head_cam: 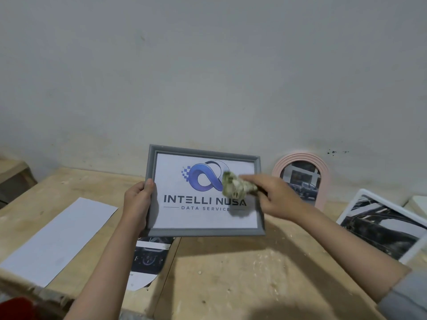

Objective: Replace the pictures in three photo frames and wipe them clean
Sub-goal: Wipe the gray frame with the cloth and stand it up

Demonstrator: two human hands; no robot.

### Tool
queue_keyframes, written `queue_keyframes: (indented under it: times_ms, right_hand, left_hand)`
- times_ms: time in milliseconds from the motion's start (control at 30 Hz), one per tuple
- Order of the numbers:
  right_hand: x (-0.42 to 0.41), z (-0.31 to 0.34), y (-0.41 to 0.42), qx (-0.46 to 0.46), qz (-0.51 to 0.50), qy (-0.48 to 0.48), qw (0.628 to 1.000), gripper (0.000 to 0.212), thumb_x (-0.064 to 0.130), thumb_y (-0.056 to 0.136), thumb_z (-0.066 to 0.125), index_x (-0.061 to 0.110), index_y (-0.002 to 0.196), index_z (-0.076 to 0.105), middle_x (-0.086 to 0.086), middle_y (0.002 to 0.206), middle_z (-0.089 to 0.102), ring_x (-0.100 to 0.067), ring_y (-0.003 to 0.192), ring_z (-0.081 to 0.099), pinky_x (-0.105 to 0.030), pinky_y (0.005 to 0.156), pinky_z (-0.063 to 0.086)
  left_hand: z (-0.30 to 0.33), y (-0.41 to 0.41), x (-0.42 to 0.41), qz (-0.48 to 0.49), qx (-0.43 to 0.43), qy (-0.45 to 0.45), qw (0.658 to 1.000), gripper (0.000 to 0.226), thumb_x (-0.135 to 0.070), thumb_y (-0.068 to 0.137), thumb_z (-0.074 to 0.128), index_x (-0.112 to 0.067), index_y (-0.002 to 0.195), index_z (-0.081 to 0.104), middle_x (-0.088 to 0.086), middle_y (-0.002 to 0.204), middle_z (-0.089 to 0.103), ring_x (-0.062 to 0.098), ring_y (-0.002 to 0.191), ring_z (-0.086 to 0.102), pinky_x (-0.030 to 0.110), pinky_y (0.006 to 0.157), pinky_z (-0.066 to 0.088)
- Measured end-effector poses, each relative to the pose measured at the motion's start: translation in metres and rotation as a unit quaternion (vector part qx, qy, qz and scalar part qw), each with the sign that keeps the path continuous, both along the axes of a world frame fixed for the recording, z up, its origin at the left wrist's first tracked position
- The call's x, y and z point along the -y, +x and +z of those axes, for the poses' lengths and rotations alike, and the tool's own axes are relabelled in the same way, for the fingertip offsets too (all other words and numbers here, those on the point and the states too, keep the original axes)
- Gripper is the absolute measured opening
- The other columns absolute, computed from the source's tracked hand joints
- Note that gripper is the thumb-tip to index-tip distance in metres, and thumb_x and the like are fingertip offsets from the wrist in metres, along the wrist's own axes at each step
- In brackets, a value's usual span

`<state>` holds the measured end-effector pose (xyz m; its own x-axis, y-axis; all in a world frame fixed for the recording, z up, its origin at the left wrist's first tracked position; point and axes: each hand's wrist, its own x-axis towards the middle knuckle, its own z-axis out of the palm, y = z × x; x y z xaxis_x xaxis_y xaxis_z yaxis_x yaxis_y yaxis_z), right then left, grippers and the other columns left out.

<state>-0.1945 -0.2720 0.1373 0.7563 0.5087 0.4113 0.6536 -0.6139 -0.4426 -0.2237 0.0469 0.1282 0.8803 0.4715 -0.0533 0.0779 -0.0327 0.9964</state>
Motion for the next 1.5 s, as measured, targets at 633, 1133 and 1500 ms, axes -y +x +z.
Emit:
queue_keyframes:
  times_ms: [633, 1133, 1500]
  right_hand:
    - [-0.006, -0.073, -0.031, 0.138, 0.129, -0.165, 0.968, 0.068, 0.000, 0.077, 0.040, 0.016, 0.143, 0.035, -0.008, 0.149, 0.038, -0.019, 0.139, 0.033, -0.040, 0.108, 0.036]
    - [-0.007, 0.007, 0.000, -0.081, 0.018, 0.111, 0.990, 0.041, 0.004, 0.088, 0.051, 0.020, 0.125, 0.058, 0.000, 0.114, 0.067, -0.015, 0.097, 0.065, -0.032, 0.085, 0.052]
    - [-0.018, -0.048, 0.007, 0.132, 0.060, -0.160, 0.976, 0.080, 0.008, 0.073, 0.053, 0.017, 0.148, 0.026, -0.003, 0.154, 0.021, -0.019, 0.143, 0.021, -0.048, 0.111, 0.020]
  left_hand:
    - [0.009, -0.006, 0.003, -0.026, -0.018, -0.062, 0.998, 0.025, -0.022, 0.099, 0.047, -0.010, 0.085, 0.063, 0.007, 0.092, 0.067, 0.024, 0.089, 0.062, 0.035, 0.089, 0.047]
    - [0.013, 0.001, 0.004, -0.010, -0.025, -0.033, 0.999, 0.023, -0.023, 0.099, 0.049, -0.013, 0.084, 0.064, 0.004, 0.091, 0.066, 0.020, 0.087, 0.061, 0.030, 0.081, 0.047]
    - [0.011, -0.011, 0.005, -0.030, -0.031, -0.061, 0.997, 0.024, -0.022, 0.099, 0.046, -0.010, 0.088, 0.064, 0.007, 0.091, 0.068, 0.021, 0.082, 0.064, 0.030, 0.071, 0.050]
